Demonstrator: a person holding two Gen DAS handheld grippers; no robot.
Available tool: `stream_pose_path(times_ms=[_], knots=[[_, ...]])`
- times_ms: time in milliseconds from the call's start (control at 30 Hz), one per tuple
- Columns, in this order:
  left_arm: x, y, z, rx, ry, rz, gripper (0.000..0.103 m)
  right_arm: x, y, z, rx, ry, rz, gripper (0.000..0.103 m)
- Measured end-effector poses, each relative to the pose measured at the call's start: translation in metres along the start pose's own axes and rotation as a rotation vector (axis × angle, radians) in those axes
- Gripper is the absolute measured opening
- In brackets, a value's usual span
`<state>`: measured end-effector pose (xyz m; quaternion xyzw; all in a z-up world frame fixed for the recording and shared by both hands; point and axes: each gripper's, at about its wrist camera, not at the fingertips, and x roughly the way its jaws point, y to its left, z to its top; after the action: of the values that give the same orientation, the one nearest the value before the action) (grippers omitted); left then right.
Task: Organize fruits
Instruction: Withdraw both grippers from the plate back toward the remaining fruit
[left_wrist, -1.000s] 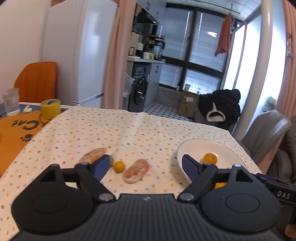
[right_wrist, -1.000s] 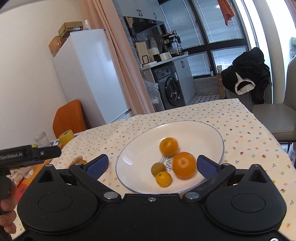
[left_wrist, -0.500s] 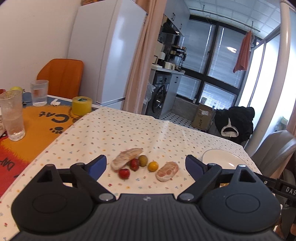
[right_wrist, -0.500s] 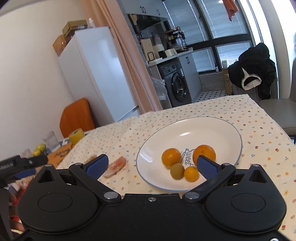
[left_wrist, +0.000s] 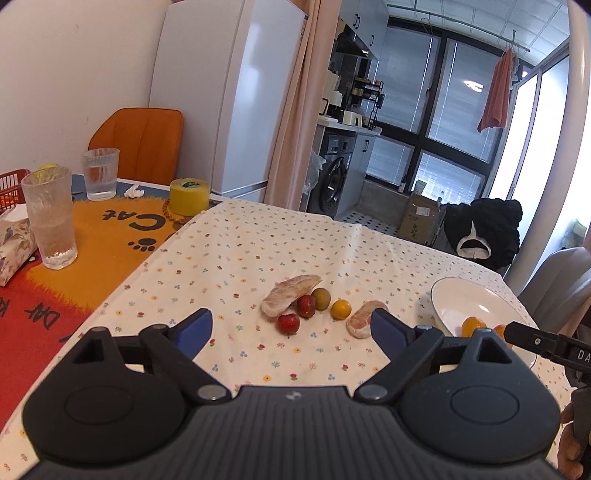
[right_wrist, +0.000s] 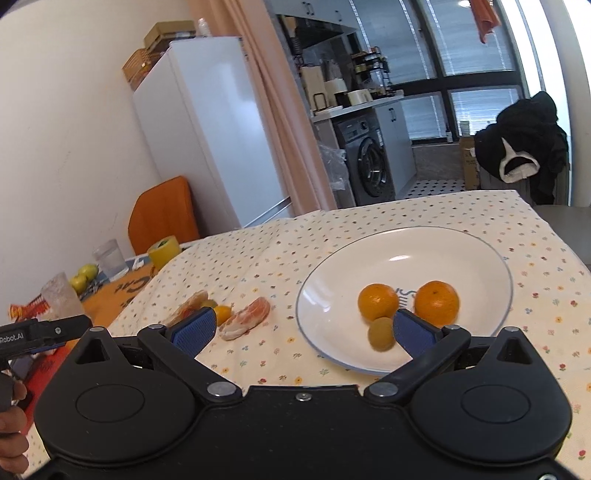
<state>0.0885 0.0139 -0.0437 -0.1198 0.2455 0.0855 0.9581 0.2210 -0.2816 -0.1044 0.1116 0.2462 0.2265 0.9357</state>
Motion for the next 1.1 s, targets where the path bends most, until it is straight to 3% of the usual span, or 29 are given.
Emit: stream_pose_path(times_ms=[800, 1100], knots=[[0.038, 0.009, -0.012, 0.016, 0.055, 0.006, 0.089, 0.038, 0.019, -0.003, -0.091, 0.08, 0.041, 0.103], [0.059, 0.009, -0.015, 0.011, 0.081, -0.002, 0.069, 0.057, 0.028, 0.004, -0.133, 0.112, 0.087, 0.1]])
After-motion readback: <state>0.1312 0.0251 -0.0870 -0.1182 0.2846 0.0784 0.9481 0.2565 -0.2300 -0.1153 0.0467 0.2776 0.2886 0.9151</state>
